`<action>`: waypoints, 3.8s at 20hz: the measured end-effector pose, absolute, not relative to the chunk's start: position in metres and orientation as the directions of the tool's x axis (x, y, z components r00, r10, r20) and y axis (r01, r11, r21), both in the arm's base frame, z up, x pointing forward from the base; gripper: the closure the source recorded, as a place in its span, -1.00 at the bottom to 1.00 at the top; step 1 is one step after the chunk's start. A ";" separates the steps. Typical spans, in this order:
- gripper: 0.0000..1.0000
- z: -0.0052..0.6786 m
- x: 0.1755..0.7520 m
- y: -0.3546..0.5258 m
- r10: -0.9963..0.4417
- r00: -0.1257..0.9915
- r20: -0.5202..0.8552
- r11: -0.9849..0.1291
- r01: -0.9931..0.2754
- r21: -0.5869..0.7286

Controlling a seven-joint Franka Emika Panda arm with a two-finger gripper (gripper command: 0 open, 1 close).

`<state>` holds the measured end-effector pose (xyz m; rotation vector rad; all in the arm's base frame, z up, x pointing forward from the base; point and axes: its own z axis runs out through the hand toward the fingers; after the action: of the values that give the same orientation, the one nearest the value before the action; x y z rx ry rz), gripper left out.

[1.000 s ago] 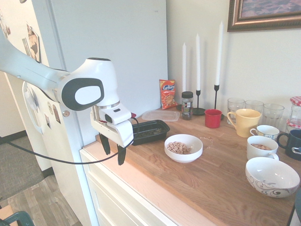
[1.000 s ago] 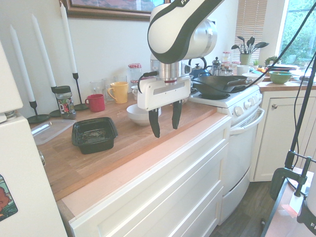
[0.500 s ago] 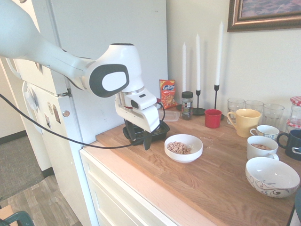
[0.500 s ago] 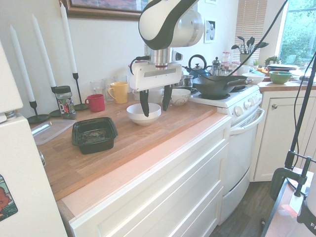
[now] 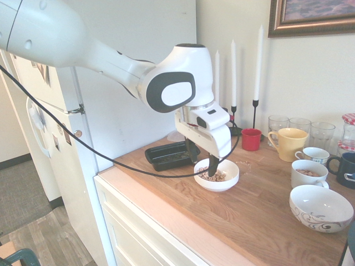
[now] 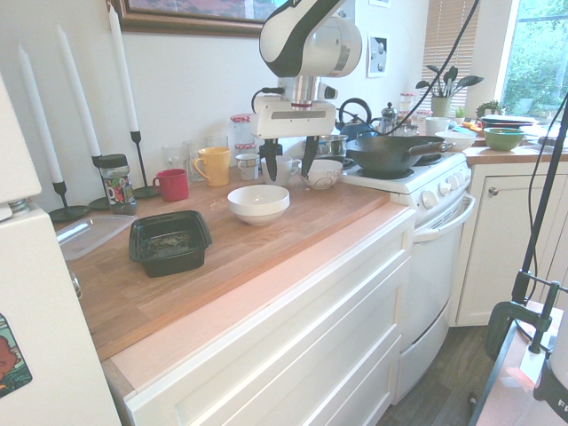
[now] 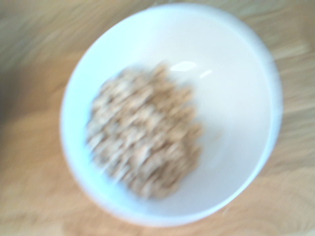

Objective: Put the cereal into the box

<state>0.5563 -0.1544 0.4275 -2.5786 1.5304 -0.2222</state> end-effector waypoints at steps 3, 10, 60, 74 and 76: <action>-1.00 0.420 0.568 -0.177 -0.898 0.440 0.024 -0.433 -0.872 -0.228; -1.00 0.390 0.610 -0.198 -0.915 0.402 -0.026 -0.379 -0.880 -0.286; 1.00 0.323 0.677 -0.186 -0.920 0.369 -0.135 -0.311 -0.894 -0.323; 1.00 0.365 0.687 -0.139 -0.922 0.382 -0.067 -0.348 -0.891 -0.293; 1.00 0.376 0.685 -0.130 -0.921 0.386 -0.046 -0.358 -0.888 -0.287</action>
<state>0.6847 -0.1303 0.3765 -2.3830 1.5966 -0.1785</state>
